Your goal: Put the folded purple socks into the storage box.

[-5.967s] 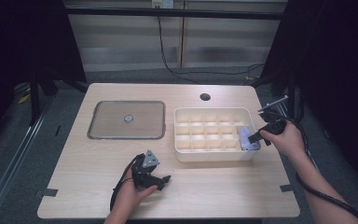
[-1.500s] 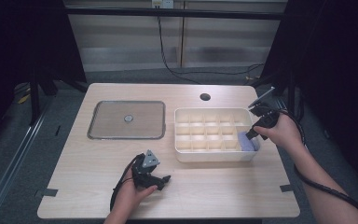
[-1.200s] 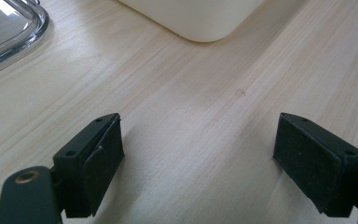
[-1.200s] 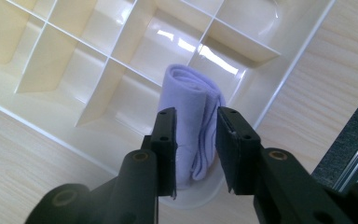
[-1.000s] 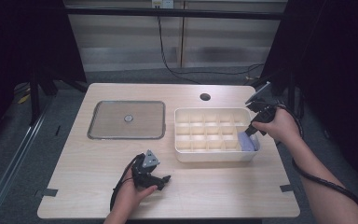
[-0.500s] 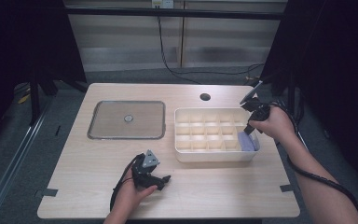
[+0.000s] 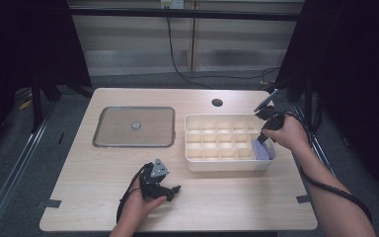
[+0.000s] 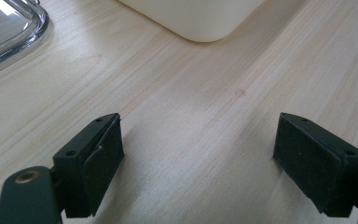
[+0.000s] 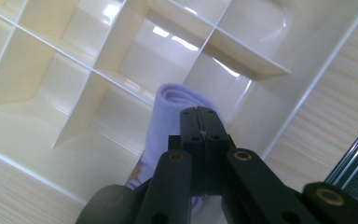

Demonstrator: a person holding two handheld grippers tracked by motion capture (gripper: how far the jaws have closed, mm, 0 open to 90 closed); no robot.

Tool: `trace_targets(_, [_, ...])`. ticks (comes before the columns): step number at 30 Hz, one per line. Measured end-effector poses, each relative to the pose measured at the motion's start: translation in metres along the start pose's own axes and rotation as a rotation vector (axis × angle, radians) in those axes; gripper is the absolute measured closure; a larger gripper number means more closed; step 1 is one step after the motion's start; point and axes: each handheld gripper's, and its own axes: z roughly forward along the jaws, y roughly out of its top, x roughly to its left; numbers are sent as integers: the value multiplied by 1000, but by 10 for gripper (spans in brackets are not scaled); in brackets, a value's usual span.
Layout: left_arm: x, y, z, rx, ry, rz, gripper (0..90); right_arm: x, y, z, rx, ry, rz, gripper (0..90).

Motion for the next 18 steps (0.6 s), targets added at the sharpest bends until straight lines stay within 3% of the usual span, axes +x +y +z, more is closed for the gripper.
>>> trace_targets(5, [1,0,-1,8,-1,11,153,0,-4,8,4,26,2,900])
trace_targets(18, [1,0,-1,8,-1,11,153,6,-11,12,31,22,-10,900])
